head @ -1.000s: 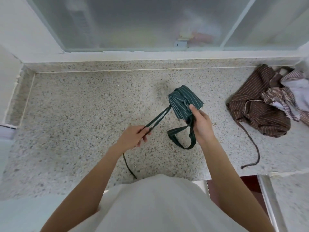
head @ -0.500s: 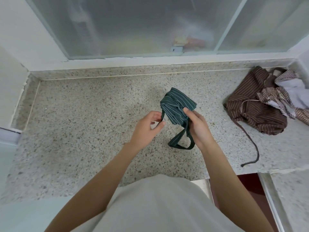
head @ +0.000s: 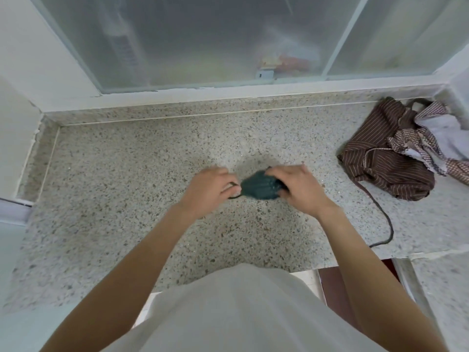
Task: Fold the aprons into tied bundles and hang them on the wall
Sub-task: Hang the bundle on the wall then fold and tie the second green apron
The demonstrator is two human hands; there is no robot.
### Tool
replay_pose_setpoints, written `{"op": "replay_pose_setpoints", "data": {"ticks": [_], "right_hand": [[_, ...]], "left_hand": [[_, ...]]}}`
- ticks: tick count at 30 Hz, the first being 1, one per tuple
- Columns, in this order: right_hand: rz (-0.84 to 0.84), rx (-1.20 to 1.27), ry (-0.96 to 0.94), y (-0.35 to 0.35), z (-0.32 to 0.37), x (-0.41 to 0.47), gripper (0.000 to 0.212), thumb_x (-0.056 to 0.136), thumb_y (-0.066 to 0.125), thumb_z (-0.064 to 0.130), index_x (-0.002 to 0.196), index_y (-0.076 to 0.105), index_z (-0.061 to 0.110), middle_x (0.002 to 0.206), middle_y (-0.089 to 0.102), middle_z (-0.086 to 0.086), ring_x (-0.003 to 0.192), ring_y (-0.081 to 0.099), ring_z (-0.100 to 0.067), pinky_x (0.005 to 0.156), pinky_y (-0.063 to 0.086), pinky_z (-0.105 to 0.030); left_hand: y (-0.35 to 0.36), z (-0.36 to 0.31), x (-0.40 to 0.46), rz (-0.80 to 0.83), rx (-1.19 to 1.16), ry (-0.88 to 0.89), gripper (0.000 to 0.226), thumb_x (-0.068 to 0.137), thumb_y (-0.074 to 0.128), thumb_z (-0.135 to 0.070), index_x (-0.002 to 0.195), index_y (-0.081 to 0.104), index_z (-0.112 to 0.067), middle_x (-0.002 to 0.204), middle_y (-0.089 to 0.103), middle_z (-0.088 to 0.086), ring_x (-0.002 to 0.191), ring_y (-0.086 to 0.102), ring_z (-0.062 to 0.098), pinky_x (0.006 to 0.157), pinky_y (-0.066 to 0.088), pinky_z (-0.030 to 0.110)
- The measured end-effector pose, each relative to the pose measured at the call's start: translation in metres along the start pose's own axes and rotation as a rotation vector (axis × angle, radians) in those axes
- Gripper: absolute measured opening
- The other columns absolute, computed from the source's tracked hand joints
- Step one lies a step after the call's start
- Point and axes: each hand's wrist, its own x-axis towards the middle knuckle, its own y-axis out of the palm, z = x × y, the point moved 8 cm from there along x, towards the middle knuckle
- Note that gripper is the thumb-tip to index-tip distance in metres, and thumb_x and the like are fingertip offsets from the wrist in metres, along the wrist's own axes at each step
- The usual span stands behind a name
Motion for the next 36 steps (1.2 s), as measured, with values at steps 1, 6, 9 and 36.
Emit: {"op": "replay_pose_setpoints", "data": {"ticks": [1, 6, 9, 36], "right_hand": [[0.117, 0.148, -0.064, 0.006, 0.007, -0.002, 0.045, 0.078, 0.071, 0.008, 0.118, 0.058, 0.025, 0.112, 0.065, 0.007, 0.103, 0.061, -0.015, 0.1, 0.043, -0.041], [0.315, 1.009, 0.075, -0.008, 0.028, -0.008, 0.041, 0.08, 0.07, 0.003, 0.116, 0.057, 0.017, 0.106, 0.067, 0.013, 0.104, 0.061, -0.007, 0.087, 0.046, -0.019], [0.158, 1.315, 0.104, -0.024, 0.03, -0.001, 0.05, 0.077, 0.073, 0.027, 0.12, 0.053, 0.011, 0.109, 0.066, 0.003, 0.105, 0.06, -0.018, 0.087, 0.049, -0.028], [0.417, 0.808, -0.013, -0.018, 0.047, 0.003, 0.031, 0.081, 0.071, 0.019, 0.11, 0.061, 0.019, 0.107, 0.067, 0.009, 0.103, 0.063, -0.009, 0.092, 0.048, -0.027]], "left_hand": [[-0.012, 0.005, 0.006, -0.015, -0.036, 0.006, 0.023, 0.09, 0.056, -0.035, 0.102, 0.068, -0.019, 0.087, 0.062, -0.002, 0.078, 0.048, 0.008, 0.087, 0.043, 0.032], [-0.026, 0.024, 0.022, 0.019, -0.539, -0.158, 0.02, 0.083, 0.057, -0.044, 0.096, 0.069, -0.034, 0.089, 0.065, -0.008, 0.08, 0.056, 0.011, 0.078, 0.043, 0.025], [-0.013, 0.031, 0.02, -0.012, -0.719, -0.283, 0.011, 0.088, 0.059, -0.025, 0.092, 0.066, -0.032, 0.089, 0.064, -0.013, 0.083, 0.059, 0.006, 0.084, 0.046, 0.026], [-0.001, 0.04, 0.027, 0.275, -0.291, -0.159, 0.021, 0.094, 0.051, -0.031, 0.095, 0.068, -0.019, 0.076, 0.065, -0.014, 0.059, 0.058, -0.001, 0.058, 0.041, 0.014]]}}
